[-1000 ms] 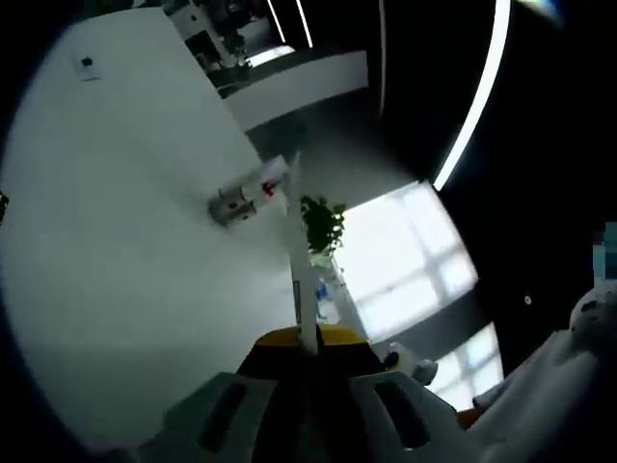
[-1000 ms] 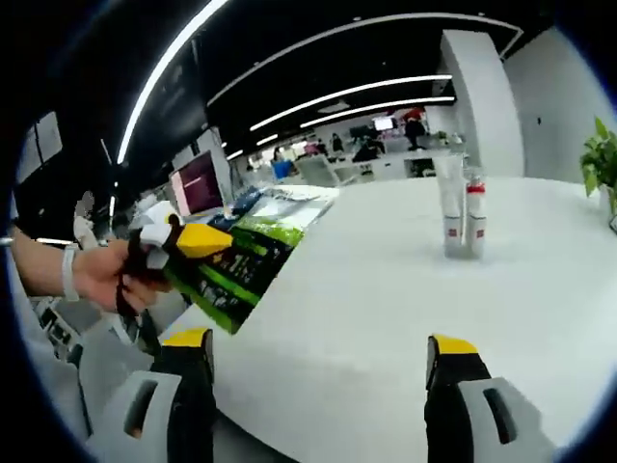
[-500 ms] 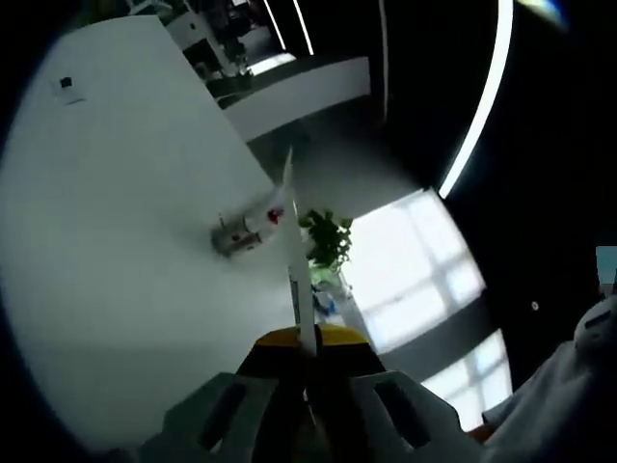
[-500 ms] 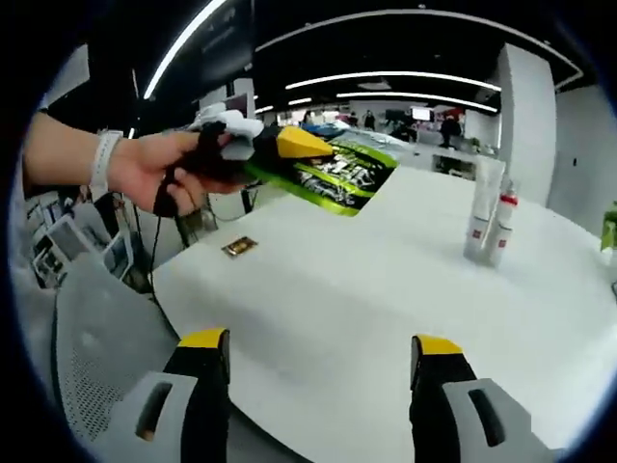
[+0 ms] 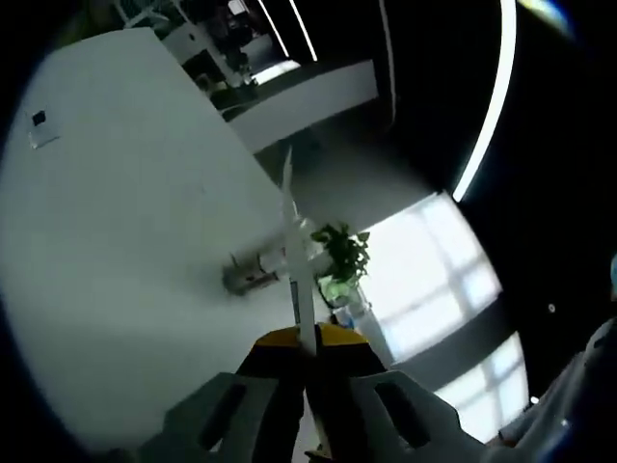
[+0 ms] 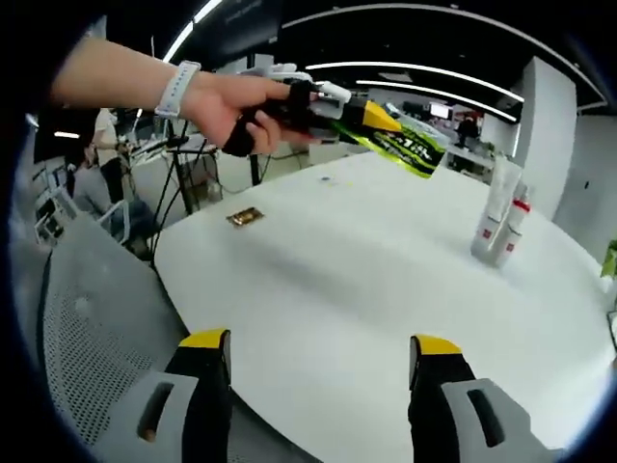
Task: Arrange the skincare products in the storage area until every visible bottle or jar stands upright without overlapping.
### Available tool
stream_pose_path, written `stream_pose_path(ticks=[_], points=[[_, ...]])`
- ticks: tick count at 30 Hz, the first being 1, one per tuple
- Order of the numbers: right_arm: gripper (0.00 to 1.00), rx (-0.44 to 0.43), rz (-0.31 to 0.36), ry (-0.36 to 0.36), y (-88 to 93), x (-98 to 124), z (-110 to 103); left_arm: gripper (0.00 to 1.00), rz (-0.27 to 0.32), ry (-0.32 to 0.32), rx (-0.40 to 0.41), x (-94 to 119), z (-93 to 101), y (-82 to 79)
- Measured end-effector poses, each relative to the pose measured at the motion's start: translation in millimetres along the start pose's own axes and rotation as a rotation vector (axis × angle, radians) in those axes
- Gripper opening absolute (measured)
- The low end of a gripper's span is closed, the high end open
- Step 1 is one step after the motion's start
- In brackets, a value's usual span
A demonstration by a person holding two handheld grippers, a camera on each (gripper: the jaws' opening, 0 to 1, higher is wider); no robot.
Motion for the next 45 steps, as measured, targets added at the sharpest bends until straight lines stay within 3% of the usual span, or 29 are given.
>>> stream_pose_path(ticks=[15, 28, 45], points=[[0.53, 0.003, -0.052, -0.016, 8.1, 0, 2, 0.00, 0.028, -0.060, 0.054, -53, -29.0, -23.6], [0.50, -0.003, -0.067, -0.009, 10.8, -1, 4, 0.00, -0.013, -0.101, 0.033, -93, -50.2, -42.6], [0.50, 0.000, -0.099, -0.011, 15.6, -3, 3, 0.00, -0.083, -0.148, 0.049, -117, -66.1, -23.0]])
Point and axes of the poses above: the point that each gripper's makers call its tool centre point, and the gripper's own axes: x roughly backward along the fingers, z roughly to its right, y roughly out of its underside, the point moved 10 cm from there along x, roughly backward along the fingers, and after that the axes turned 10 degrees about x, right-handed, at the moved point
